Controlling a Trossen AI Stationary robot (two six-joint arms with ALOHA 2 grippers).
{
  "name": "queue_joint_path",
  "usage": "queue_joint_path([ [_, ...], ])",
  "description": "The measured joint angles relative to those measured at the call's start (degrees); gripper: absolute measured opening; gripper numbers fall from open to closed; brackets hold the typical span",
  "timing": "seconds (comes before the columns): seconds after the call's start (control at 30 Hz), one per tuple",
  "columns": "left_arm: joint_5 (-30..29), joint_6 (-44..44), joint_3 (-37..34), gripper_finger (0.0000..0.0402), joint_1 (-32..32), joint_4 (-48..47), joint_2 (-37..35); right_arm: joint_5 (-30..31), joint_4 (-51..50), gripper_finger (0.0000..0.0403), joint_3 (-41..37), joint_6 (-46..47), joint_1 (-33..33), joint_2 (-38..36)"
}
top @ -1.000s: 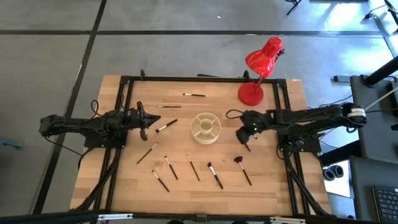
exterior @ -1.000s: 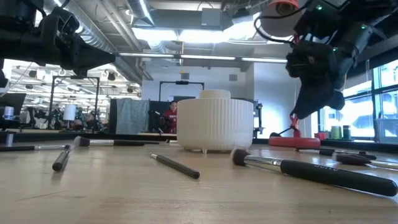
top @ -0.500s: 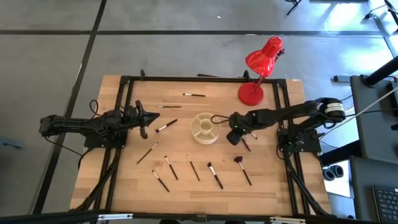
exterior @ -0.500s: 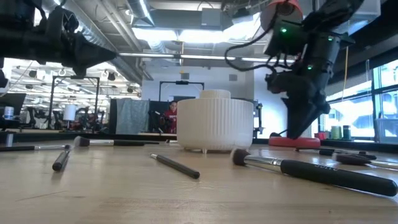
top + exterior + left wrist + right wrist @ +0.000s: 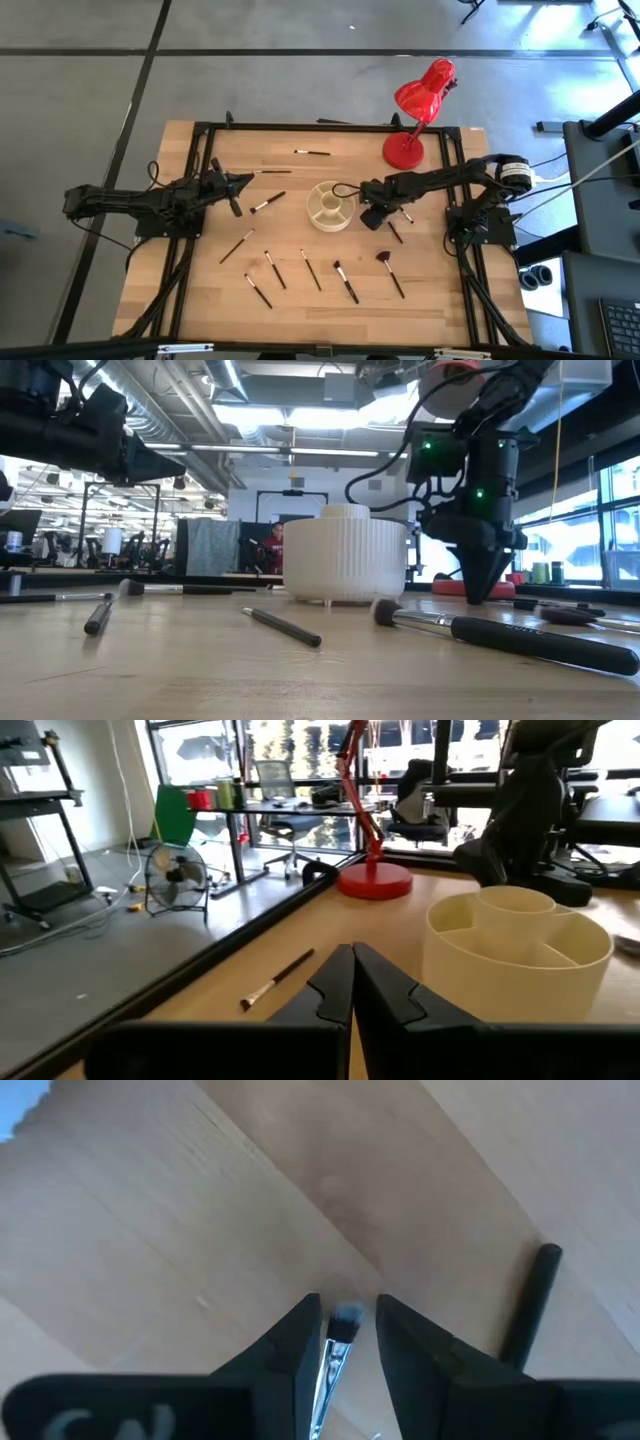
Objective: Put items in baskets/containers
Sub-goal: Put the eyeshadow brush into the brush organizer
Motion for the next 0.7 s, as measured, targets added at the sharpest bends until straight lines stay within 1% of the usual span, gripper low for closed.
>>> queue_joint_path([
  [0.13, -0.72, 0.34, -0.01, 0.0004, 0.00, 0.00, 0.00, -1.28, -0.69, 0.0100, 0.15, -0.06, -0.03, 1.80],
  [0.2, -0.71, 0.02, -0.01, 0.0004, 0.00, 0.00, 0.00, -1.72, -0.78, 0.0092, 0.13, -0.04, -0.04, 2.48],
  [0.27, -0.71, -0.90, 0.01, 0.0004, 0.00, 0.00, 0.00, -1.97, -0.89, 0.0075, 0.13, -0.07, -0.04, 2.83],
  [0.43, -0.71, -1.59, 0.00, 0.0004, 0.00, -0.04, 0.00, -2.17, -1.30, 0.0016, 0.02, -0.88, -0.04, 2.92],
  [0.47, -0.73, -1.60, 0.01, 0.0004, 0.00, -0.06, 0.00, -2.07, -1.35, 0.0009, 0.01, -1.05, -0.04, 2.81],
  [0.6, -0.72, -1.62, -0.01, 0.0004, 0.00, -0.24, 0.00, -1.81, -1.39, 0.0011, -0.11, -1.96, -0.02, 1.22],
  [0.7, -0.73, -1.65, 0.00, 0.0004, 0.00, -0.46, 0.00, -1.73, -1.61, 0.0006, -0.55, -2.45, -0.01, -2.28],
])
